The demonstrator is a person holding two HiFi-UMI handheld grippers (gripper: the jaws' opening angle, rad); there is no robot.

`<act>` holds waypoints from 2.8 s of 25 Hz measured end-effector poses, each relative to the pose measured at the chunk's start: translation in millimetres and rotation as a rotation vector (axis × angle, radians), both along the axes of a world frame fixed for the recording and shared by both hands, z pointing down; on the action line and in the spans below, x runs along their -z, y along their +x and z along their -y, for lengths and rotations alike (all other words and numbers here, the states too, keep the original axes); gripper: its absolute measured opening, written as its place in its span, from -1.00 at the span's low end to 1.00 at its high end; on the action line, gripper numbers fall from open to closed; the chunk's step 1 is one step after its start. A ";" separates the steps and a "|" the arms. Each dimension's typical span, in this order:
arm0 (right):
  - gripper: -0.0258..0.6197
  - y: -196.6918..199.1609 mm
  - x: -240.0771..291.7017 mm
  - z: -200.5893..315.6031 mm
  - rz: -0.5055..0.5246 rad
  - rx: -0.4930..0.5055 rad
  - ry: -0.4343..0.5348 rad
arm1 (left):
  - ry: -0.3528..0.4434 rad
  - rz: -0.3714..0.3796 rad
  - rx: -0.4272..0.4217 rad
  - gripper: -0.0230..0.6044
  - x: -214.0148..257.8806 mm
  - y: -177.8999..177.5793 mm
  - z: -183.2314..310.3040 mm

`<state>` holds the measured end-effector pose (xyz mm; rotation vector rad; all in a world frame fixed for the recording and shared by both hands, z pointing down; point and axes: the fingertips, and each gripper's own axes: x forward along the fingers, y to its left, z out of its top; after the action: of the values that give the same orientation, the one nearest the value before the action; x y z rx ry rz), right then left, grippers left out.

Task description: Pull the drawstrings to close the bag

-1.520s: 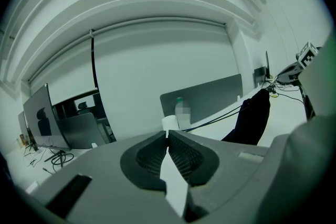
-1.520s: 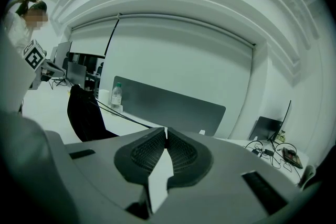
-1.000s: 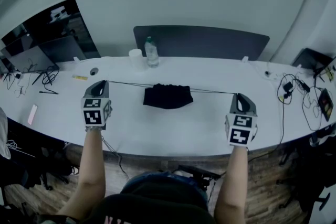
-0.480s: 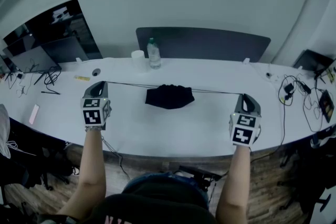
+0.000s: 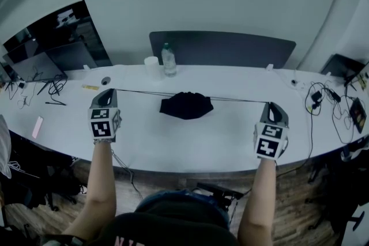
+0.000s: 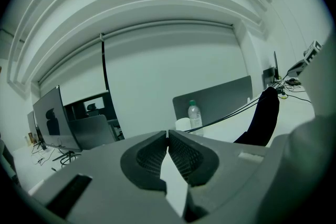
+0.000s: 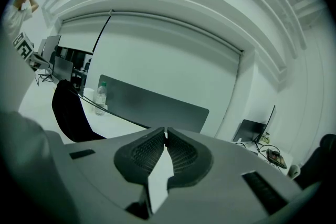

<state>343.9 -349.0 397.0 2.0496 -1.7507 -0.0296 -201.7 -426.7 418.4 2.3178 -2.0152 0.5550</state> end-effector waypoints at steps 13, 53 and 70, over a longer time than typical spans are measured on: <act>-0.89 -16.2 36.0 7.6 0.093 0.008 0.076 | 0.036 -0.083 0.001 -0.89 18.7 10.4 5.6; -0.90 -177.6 65.2 -7.5 0.134 0.347 0.229 | 0.364 -0.180 -0.270 -0.88 103.8 123.7 -56.8; -0.90 -177.8 63.6 -9.1 0.127 0.351 0.227 | 0.369 -0.193 -0.277 -0.88 104.0 130.2 -60.2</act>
<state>166.1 -339.9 333.4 1.8993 -2.2595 -0.2186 -71.4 -366.6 314.5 2.7543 -1.8498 -0.0500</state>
